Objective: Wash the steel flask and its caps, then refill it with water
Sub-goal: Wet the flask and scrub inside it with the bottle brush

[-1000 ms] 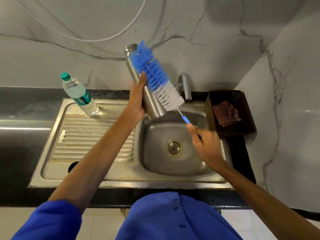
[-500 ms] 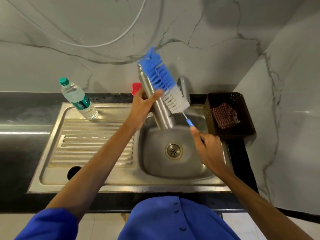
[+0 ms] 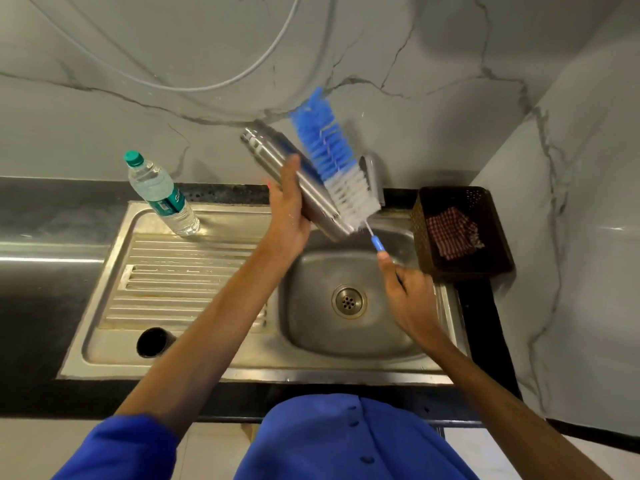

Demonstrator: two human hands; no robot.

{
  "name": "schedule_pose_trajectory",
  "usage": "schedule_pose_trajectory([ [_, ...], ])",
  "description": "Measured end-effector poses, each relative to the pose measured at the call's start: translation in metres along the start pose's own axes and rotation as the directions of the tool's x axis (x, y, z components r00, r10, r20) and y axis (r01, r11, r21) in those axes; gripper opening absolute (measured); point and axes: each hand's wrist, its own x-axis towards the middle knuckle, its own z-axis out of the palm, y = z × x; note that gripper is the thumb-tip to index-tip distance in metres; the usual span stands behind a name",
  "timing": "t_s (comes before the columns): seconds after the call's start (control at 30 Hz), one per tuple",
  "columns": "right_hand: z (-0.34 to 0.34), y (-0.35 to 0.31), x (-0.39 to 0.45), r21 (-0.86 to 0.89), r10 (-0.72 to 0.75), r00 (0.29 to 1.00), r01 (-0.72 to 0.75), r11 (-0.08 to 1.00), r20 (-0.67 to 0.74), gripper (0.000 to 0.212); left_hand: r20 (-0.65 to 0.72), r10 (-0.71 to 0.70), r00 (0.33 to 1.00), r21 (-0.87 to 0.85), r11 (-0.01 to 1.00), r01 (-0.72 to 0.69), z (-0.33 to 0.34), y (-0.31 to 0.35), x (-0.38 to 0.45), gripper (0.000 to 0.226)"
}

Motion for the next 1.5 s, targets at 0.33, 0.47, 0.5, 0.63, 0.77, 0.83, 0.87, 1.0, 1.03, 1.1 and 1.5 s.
schedule_pose_trajectory([
  [0.33,0.001,0.01,-0.005,0.208,0.263,0.958,-0.282,0.937,0.113,0.067,0.045,0.183,0.982,0.073,0.98,-0.186,-0.015,0.005,-0.001,0.084],
  [0.47,0.001,0.008,-0.014,0.103,0.299,0.933,-0.324,0.941,0.198,0.069,0.094,0.236,0.967,0.17,0.953,-0.249,-0.018,0.009,-0.009,0.075],
  [0.5,-0.002,0.006,-0.016,0.086,0.308,0.926,-0.333,0.939,0.22,0.068,0.097,0.25,0.964,0.168,0.95,-0.263,-0.019,0.011,-0.009,0.077],
  [0.63,-0.009,-0.002,-0.026,0.015,0.332,0.901,-0.349,0.937,0.279,0.068,0.035,0.284,0.958,0.184,0.941,-0.285,-0.023,0.018,-0.008,0.083],
  [0.77,-0.016,-0.009,-0.024,-0.111,0.32,0.908,-0.3,0.947,0.271,0.072,0.11,0.399,0.91,0.447,0.798,-0.404,-0.038,0.022,-0.01,0.081],
  [0.83,-0.027,-0.011,-0.02,-0.177,0.294,0.926,-0.256,0.95,0.238,0.072,0.153,0.449,0.88,0.544,0.706,-0.454,-0.053,0.027,-0.01,0.075],
  [0.87,-0.033,-0.013,-0.019,-0.191,0.279,0.931,-0.237,0.953,0.236,0.071,0.168,0.474,0.864,0.597,0.648,-0.472,-0.062,0.03,-0.01,0.072],
  [1.0,-0.05,-0.026,-0.008,-0.282,0.228,0.933,-0.148,0.948,0.278,0.073,0.121,0.51,0.852,0.704,0.561,-0.436,-0.099,0.035,-0.013,0.072],
  [1.03,-0.053,-0.032,-0.004,-0.337,0.212,0.934,-0.109,0.935,0.286,0.074,0.08,0.51,0.857,0.699,0.585,-0.413,-0.108,0.034,-0.014,0.073],
  [1.1,-0.058,-0.045,0.007,-0.455,0.171,0.942,-0.022,0.89,0.289,0.073,0.007,0.513,0.858,0.67,0.635,-0.385,-0.127,0.035,-0.016,0.074],
  [1.5,-0.045,-0.16,0.099,-0.891,-0.136,0.978,0.201,0.407,0.158,0.058,-0.055,0.402,0.914,0.754,0.617,-0.226,-0.255,0.059,-0.024,0.072],
])
